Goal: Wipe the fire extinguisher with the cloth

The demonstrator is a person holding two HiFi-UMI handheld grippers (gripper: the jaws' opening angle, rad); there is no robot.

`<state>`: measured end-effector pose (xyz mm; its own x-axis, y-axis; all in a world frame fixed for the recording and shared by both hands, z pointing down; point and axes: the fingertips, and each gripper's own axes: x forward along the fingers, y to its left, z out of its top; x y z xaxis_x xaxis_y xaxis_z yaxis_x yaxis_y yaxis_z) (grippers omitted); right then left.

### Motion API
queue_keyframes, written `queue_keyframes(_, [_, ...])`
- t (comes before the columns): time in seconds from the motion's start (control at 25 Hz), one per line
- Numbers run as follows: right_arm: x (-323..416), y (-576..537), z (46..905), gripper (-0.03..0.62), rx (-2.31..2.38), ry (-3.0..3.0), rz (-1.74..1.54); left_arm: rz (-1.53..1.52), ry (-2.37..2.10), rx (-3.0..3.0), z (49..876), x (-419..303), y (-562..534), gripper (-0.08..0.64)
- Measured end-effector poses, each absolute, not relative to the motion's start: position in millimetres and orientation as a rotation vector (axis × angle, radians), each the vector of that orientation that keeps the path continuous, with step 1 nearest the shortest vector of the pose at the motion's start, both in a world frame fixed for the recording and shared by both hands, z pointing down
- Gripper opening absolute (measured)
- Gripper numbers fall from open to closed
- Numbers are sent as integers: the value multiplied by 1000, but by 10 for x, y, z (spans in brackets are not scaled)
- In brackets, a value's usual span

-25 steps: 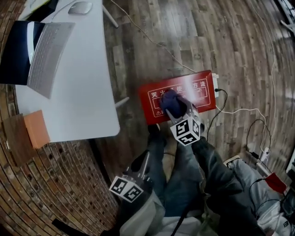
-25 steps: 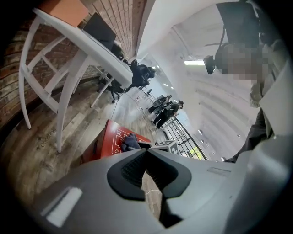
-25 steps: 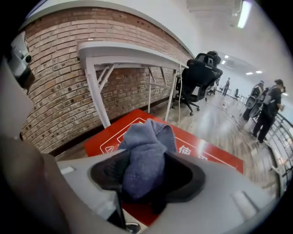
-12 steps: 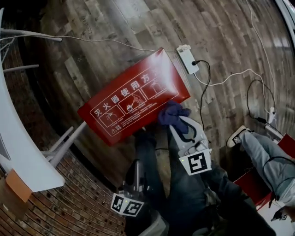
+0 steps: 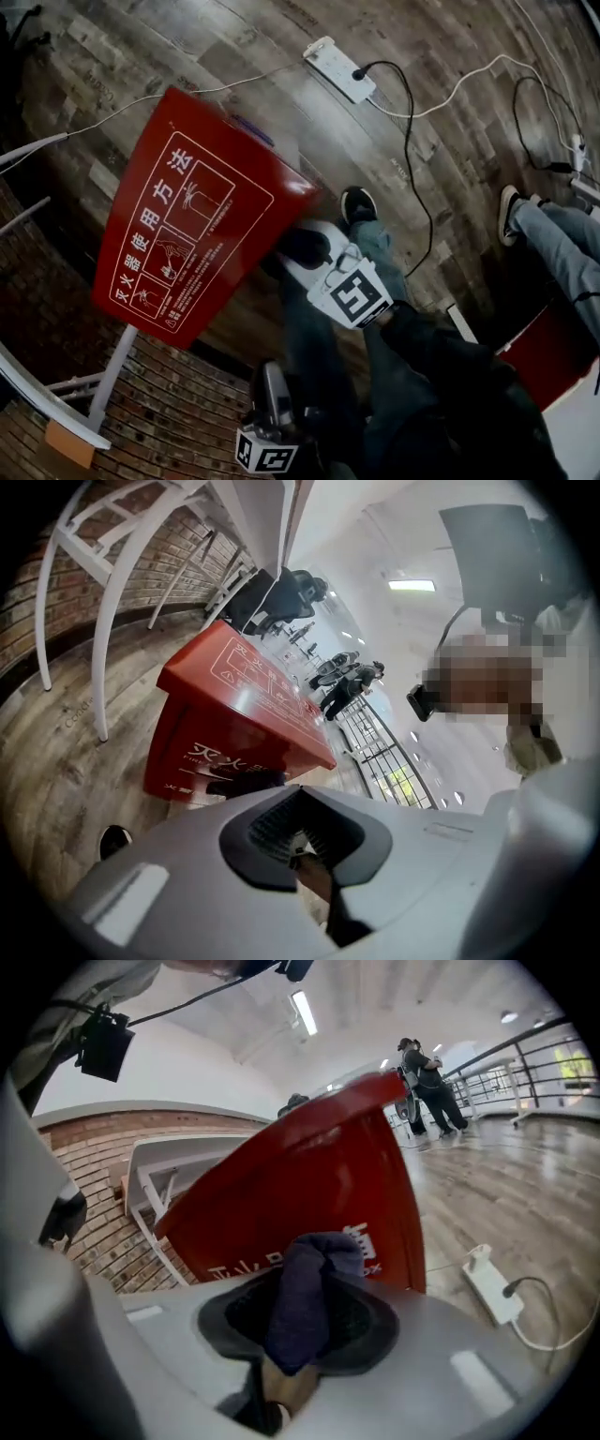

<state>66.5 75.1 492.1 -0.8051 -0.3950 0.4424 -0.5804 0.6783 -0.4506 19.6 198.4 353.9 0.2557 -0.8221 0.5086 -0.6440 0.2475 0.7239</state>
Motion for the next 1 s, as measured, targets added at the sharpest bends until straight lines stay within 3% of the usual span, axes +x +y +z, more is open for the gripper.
queue_keyframes(0.28, [50, 1209, 5129, 109, 651, -2662, 836, -170, -1437, 1524, 3560, 106, 1879, -2])
queue_keyframes(0.72, [1286, 65, 6370, 109, 1148, -2282, 970, -192, -1379, 1551, 3669, 125, 1945, -2])
queue_keyframes(1.0, [487, 711, 6660, 109, 996, -2262, 1305, -212, -1371, 1535, 3705, 71, 2065, -2])
